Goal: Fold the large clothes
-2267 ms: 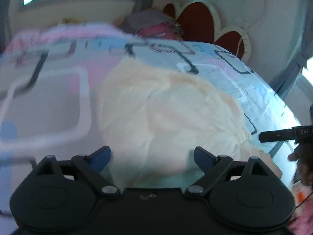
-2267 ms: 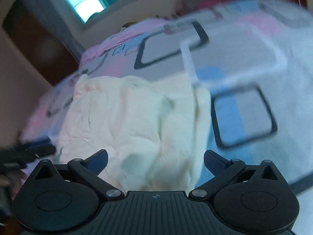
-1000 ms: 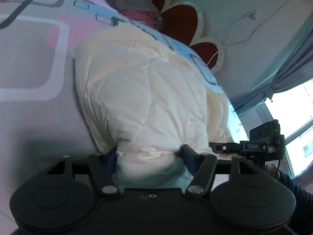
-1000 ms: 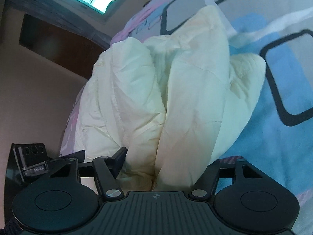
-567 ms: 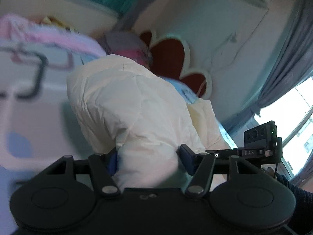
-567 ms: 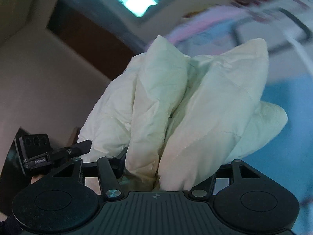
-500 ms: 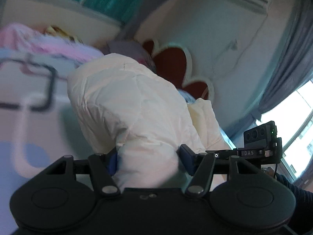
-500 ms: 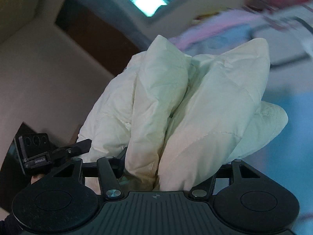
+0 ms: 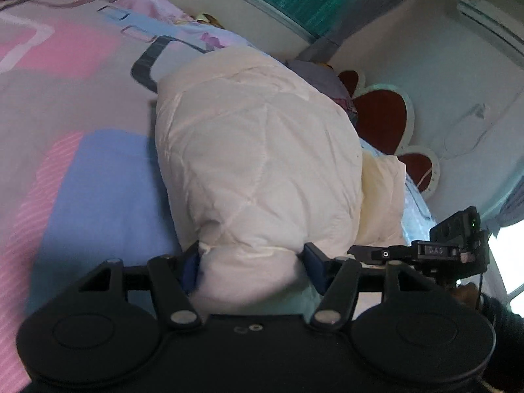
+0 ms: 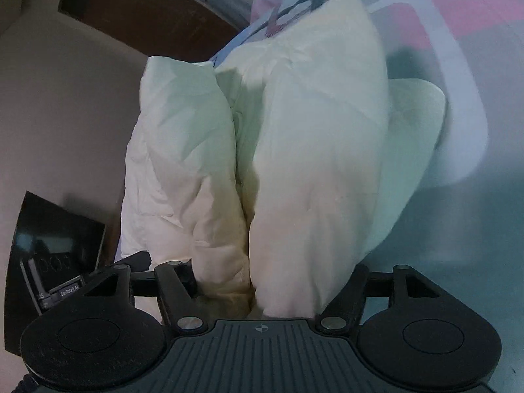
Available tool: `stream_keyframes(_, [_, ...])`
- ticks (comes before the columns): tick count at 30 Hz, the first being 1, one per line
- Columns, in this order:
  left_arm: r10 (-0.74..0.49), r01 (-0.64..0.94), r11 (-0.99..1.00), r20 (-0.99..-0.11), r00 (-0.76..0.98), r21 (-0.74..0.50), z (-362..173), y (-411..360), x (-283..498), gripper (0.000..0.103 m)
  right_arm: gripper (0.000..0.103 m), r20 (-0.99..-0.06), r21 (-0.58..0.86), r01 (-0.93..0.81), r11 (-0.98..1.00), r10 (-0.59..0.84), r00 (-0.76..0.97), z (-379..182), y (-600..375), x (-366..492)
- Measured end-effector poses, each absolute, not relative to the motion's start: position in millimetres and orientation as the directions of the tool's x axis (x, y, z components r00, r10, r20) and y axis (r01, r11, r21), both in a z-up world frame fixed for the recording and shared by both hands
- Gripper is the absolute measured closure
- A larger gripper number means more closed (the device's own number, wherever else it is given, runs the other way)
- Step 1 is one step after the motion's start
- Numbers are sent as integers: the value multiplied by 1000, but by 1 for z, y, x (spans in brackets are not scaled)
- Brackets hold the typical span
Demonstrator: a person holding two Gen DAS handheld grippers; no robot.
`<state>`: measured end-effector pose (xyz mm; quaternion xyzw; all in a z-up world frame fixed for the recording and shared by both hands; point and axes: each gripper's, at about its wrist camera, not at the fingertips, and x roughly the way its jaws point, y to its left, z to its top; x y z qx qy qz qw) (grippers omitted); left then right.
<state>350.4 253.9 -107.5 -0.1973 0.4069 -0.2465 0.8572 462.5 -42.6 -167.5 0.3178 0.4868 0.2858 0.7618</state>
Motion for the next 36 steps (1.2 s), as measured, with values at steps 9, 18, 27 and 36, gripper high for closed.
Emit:
stream_keyframes(9, [-522, 267, 846, -612, 593, -462, -84, 286, 353, 32, 31, -618, 621, -102, 777, 566, 546, -100, -59, 426])
stream_keyframes(18, [-529, 354, 843, -514, 675, -404, -38, 251, 419, 62, 69, -569, 420, -307, 854, 511, 644, -36, 36, 495])
stream_keyframes(27, [-472, 375, 878, -662, 582, -297, -71, 158, 477, 62, 69, -698, 304, -170, 937, 341, 630, -109, 60, 541])
stream_keyframes(36, [-470, 404, 873, -692, 547, -273, -97, 150, 484, 62, 69, -692, 380, -117, 917, 366, 623, -136, 31, 548])
